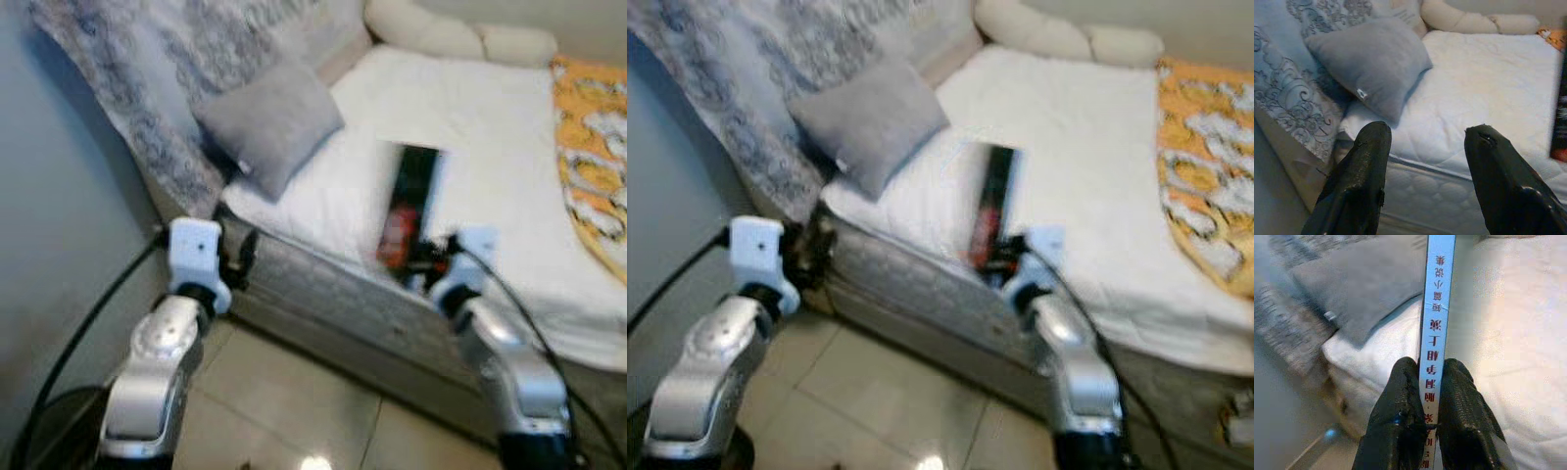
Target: Clean up the room
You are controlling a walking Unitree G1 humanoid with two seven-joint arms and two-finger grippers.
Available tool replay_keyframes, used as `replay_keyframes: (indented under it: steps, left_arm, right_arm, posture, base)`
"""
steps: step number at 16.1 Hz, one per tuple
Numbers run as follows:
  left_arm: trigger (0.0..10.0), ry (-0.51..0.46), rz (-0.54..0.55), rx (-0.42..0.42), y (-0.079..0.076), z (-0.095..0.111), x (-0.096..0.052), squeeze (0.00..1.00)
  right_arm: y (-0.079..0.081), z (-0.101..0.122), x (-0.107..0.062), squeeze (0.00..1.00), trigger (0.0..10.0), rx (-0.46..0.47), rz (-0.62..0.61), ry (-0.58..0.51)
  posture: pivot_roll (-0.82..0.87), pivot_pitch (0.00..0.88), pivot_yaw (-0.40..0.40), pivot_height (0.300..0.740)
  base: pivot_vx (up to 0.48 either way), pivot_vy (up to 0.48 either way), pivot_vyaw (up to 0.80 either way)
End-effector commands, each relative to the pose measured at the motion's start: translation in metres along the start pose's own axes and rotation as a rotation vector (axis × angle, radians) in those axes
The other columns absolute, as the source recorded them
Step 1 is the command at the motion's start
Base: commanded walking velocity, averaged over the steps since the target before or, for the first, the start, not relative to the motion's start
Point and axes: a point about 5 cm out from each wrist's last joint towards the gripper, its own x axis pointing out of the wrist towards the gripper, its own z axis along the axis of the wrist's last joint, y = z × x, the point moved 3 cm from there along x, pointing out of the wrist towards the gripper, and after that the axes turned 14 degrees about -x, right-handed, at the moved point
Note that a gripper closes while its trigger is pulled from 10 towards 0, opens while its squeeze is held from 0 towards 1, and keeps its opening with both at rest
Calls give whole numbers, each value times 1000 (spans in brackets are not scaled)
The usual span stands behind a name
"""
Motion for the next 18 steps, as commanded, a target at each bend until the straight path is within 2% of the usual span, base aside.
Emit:
replay_keyframes:
  steps: [1, 18]
  left_arm:
    - [10000, -15, 24, 11, 7, 4, -3, 302]
    - [10000, -11, 27, 17, 10, 3, -6, 310]
  right_arm:
    - [12, 13, 5, 0, 10000, 11, 49, -52]
    - [27, 14, 15, 0, 10000, 34, 134, -41]
  posture:
    - [13, 0, -18, 740]
    - [32, 0, -20, 740]
  base:
    - [330, 0, 0]
    - [332, 0, 0]
